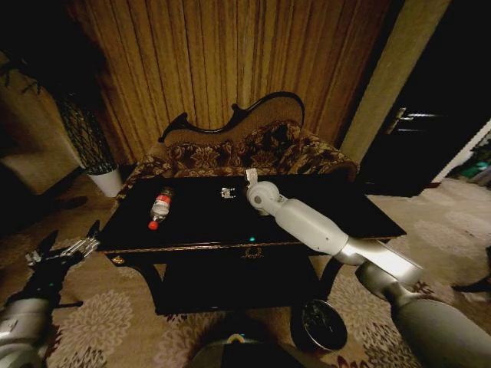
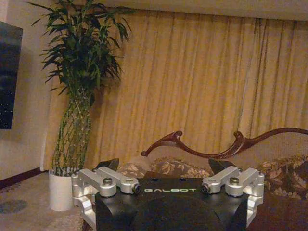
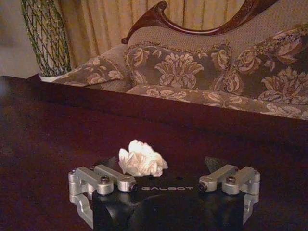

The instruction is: Move to the front of the table and place the trash on the table into the trash bin.

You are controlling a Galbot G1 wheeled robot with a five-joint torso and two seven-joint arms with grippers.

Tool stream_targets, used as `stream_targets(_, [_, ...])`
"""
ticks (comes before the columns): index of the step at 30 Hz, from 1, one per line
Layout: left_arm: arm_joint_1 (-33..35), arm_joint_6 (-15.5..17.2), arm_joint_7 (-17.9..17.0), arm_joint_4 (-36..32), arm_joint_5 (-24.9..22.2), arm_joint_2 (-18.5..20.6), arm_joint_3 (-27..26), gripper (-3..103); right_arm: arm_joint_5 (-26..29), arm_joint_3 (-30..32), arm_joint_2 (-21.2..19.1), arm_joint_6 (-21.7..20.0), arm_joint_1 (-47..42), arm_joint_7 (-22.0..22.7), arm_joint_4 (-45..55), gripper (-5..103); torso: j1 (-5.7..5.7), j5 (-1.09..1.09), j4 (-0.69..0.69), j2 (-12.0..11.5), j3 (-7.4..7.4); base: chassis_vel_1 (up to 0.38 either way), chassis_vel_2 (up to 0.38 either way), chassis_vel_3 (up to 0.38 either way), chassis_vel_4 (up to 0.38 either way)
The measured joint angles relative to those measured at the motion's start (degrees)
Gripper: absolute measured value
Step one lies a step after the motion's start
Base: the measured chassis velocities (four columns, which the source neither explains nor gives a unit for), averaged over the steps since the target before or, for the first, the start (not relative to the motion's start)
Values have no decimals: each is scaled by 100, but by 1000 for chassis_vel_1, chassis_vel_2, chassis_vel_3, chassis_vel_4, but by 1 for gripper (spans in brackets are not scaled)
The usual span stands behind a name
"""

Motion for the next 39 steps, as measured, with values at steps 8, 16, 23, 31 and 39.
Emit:
stream_targets(8, [0, -3, 1, 0, -2, -3, -4, 100, -31, -24, 38, 3, 12, -16, -70, 100, 0, 0, 0, 0, 0, 0, 0, 0, 0])
stream_targets(16, [-2, -8, 2, 0, -5, -1, -9, 100, -83, -66, 16, 15, -10, -28, -60, 85, 0, 0, 0, 0, 0, 0, 0, 0, 0])
stream_targets(23, [-3, -12, 2, 0, -8, 2, -12, 100, -159, -71, -43, 23, -66, -63, -19, 52, 0, 0, 0, 0, 0, 0, 0, 0, 0])
stream_targets(31, [-4, -14, 4, 0, -10, 5, -13, 100, -161, -71, -46, 24, -68, -67, -14, 25, 0, 0, 0, 0, 0, 0, 0, 0, 0])
stream_targets(39, [-4, -14, 4, 0, -11, 6, -13, 100, -161, -70, -46, 24, -70, -68, -10, 0, 0, 0, 0, 0, 0, 0, 0, 0, 0])
